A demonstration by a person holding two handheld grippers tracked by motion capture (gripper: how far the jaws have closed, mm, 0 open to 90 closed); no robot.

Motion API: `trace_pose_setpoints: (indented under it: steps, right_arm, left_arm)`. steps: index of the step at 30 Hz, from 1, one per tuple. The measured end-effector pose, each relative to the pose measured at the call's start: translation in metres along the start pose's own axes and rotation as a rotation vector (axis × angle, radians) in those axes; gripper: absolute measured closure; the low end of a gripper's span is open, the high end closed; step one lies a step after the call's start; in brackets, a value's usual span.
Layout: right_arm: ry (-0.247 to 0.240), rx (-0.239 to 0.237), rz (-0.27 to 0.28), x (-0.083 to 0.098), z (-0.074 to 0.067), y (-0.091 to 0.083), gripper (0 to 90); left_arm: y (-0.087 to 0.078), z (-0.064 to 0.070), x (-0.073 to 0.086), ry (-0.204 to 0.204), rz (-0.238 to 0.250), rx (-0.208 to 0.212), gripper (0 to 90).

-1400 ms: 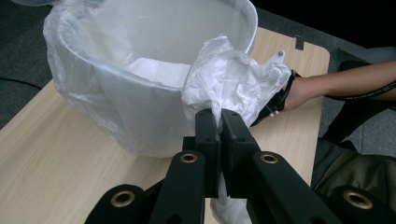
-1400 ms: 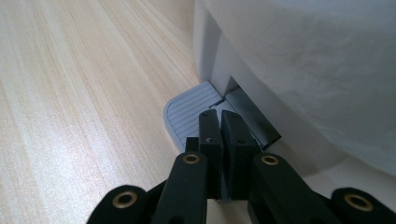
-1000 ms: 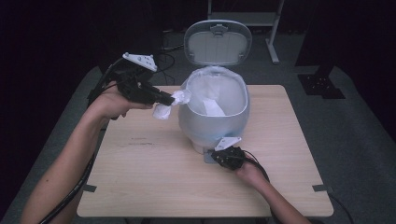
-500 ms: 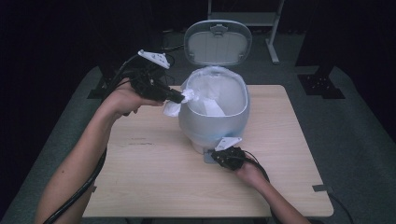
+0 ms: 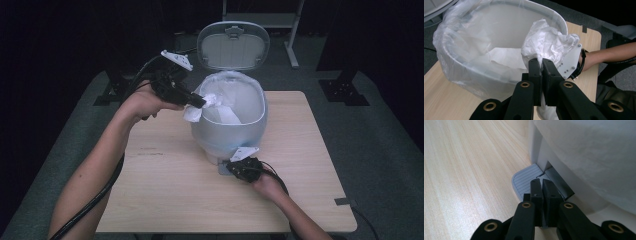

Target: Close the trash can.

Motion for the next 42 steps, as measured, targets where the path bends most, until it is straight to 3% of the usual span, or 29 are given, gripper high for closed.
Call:
trace_pose_setpoints:
  steps: [17, 42]
  right_arm:
    - [0.001, 0.001, 0.003, 0.000, 0.000, 0.000, 86.7]
    - [0.004, 0.004, 0.003, 0.000, 0.000, 0.000, 86.6]
  left_arm:
    - [0.015, -0.007, -0.024, 0.006, -0.009, 0.003, 86.6]
    - [0.040, -0.021, -0.038, -0.021, -0.032, -0.001, 86.5]
Point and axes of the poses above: each handheld gripper's, and its own axes: y roughly forward along the jaws, x roughly out of its underside, z roughly to its right, the point moved 8 cm from there along y, roughly forward along the jaws, and after that the axes turned 10 degrees about -z, right-handed, at the moved point
